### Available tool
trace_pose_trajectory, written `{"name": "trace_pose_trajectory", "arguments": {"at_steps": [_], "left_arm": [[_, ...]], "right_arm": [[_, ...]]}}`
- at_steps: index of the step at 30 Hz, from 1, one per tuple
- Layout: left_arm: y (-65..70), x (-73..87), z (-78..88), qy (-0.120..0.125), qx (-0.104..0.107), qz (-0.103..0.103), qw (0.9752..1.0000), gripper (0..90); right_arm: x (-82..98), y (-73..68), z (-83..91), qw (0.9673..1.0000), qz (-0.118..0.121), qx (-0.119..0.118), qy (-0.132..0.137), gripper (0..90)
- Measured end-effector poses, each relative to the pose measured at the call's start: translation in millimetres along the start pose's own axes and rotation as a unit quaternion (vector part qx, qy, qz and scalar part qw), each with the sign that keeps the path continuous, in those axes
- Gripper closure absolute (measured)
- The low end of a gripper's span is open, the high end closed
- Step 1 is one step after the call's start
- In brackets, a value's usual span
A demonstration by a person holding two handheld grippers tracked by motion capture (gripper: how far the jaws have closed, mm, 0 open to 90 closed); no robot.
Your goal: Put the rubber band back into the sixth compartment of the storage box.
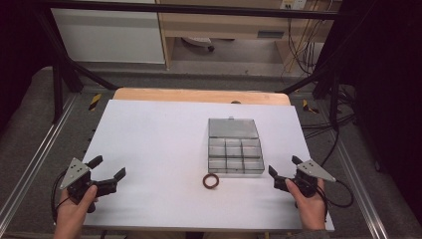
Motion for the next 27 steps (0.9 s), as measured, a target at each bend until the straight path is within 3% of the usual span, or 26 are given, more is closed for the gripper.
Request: {"name": "trace_pose_trajectory", "arguments": {"at_steps": [7, 11, 18, 20, 24, 27], "left_arm": [[2.3, 1.7, -1.6, -0.008, 0.005, -0.003, 1.0, 4.3], [1.7, 2.3, -1.7, -0.011, 0.001, 0.003, 0.9999, 4.4], [1.2, 0.8, -0.7, -0.009, -0.001, 0.002, 1.0, 4.4], [2.1, 0.9, -1.8, -0.015, -0.001, -0.008, 0.9998, 4.4], [4.4, 4.0, -2.4, -0.024, 0.001, -0.014, 0.9996, 4.2], [4.4, 1.9, -2.1, -0.017, 0.005, -0.006, 0.9998, 4.3]], "right_arm": [[-4.6, -2.1, 0.9, 0.9999, -0.002, 0.013, -0.008, 4.3], [-10.3, -3.0, 1.7, 0.9994, 0.005, 0.017, -0.03, 4.4], [-17.1, -6.3, 5.9, 0.9988, -0.005, 0.006, -0.048, 4.6], [-17.1, -5.7, 4.8, 0.9983, -0.007, 0.006, -0.057, 4.6], [-19.8, -3.8, 4.6, 0.9983, -0.012, 0.01, -0.056, 4.2], [-23.8, -4.0, 4.5, 0.9985, -0.014, 0.01, -0.053, 4.2]]}}
Point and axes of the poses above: each handheld gripper's, and its own axes: z roughly backward along the jaws, x roughly out of its underside, y roughly to its right, the point moved 1 cm from there along -z, roughly forward along the jaws, and after that the axes turned 13 degrees about z, right-handed, at the moved point
